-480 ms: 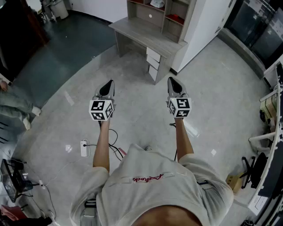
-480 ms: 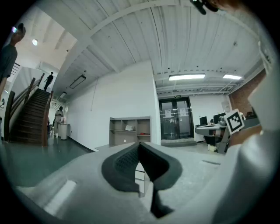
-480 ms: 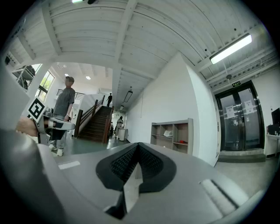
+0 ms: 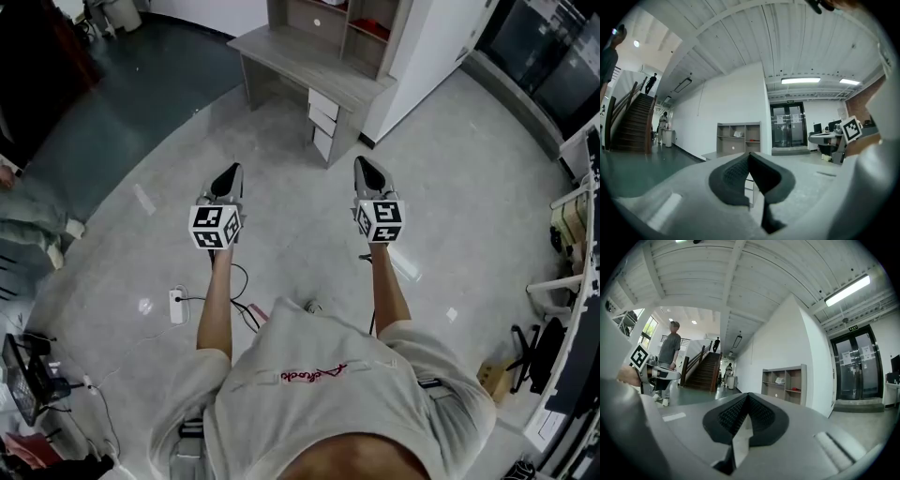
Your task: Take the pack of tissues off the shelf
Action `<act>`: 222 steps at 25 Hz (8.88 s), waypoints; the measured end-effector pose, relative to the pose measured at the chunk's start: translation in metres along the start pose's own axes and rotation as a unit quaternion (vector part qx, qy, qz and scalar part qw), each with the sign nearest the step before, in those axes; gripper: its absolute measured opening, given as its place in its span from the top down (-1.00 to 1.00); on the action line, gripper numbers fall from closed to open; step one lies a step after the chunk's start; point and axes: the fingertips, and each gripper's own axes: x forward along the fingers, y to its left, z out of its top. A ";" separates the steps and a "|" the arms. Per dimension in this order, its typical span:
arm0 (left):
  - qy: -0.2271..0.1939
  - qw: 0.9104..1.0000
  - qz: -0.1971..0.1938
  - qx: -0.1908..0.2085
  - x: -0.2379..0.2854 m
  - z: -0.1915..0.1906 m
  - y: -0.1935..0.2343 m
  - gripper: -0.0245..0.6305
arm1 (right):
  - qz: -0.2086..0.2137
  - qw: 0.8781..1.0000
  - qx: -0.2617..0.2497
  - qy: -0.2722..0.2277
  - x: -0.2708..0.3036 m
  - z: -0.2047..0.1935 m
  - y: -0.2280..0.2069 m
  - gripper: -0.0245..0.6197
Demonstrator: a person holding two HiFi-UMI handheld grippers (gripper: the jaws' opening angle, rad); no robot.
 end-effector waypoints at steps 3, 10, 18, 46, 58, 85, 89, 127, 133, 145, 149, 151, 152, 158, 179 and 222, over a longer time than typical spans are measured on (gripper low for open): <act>0.000 1.000 -0.001 -0.001 0.003 0.000 -0.003 0.92 | -0.002 1.000 0.004 -0.004 0.000 0.000 -0.003 0.90; 0.003 1.000 0.003 -0.003 0.011 -0.004 -0.014 0.92 | -0.001 1.000 0.007 -0.002 -0.003 -0.010 -0.014 0.90; 0.002 1.000 0.005 -0.004 0.028 -0.005 -0.029 0.92 | 0.006 1.000 0.005 0.001 0.002 -0.016 -0.032 0.90; 0.004 1.000 -0.005 -0.020 0.167 -0.031 0.015 0.92 | 0.017 1.000 -0.003 0.021 0.129 -0.052 -0.086 0.90; -0.012 1.000 -0.018 -0.021 0.303 0.006 0.144 0.92 | 0.006 1.000 -0.012 0.009 0.315 -0.017 -0.099 0.90; 0.010 0.999 -0.022 -0.027 0.440 -0.016 0.270 0.92 | 0.020 0.999 -0.012 0.026 0.508 -0.042 -0.109 0.90; 0.015 0.999 -0.011 -0.030 0.476 -0.024 0.287 0.92 | 0.027 0.999 -0.010 0.024 0.549 -0.051 -0.126 0.90; 0.007 0.999 0.032 -0.009 0.824 0.040 0.374 0.92 | 0.078 0.996 0.037 0.013 0.878 -0.046 -0.319 0.90; 0.009 1.000 0.015 -0.014 0.853 0.033 0.390 0.92 | 0.062 0.997 0.032 0.020 0.898 -0.053 -0.323 0.90; 0.000 0.993 -0.115 0.009 0.971 0.051 0.398 0.92 | -0.036 0.999 0.026 0.028 0.937 -0.049 -0.355 0.90; -0.003 0.984 -0.178 0.022 1.012 0.057 0.369 0.92 | -0.083 0.996 0.025 0.032 0.927 -0.052 -0.379 0.90; -0.005 0.977 -0.210 0.026 1.031 0.060 0.350 0.92 | -0.106 0.993 0.024 0.038 0.917 -0.056 -0.389 0.90; -0.005 0.974 -0.225 0.029 1.039 0.062 0.339 0.92 | -0.117 0.992 0.024 0.041 0.912 -0.059 -0.394 0.90; -0.018 0.947 -0.305 0.100 1.076 0.077 0.268 0.92 | -0.167 0.984 0.024 0.061 0.879 -0.073 -0.413 0.90; -0.051 0.701 -0.298 0.646 1.129 0.069 0.184 0.40 | -0.222 0.972 0.034 0.075 0.828 -0.086 -0.435 0.90; -0.073 0.875 -0.229 0.420 1.062 0.087 0.222 0.92 | -0.141 0.988 0.030 0.061 0.853 -0.083 -0.412 0.90</act>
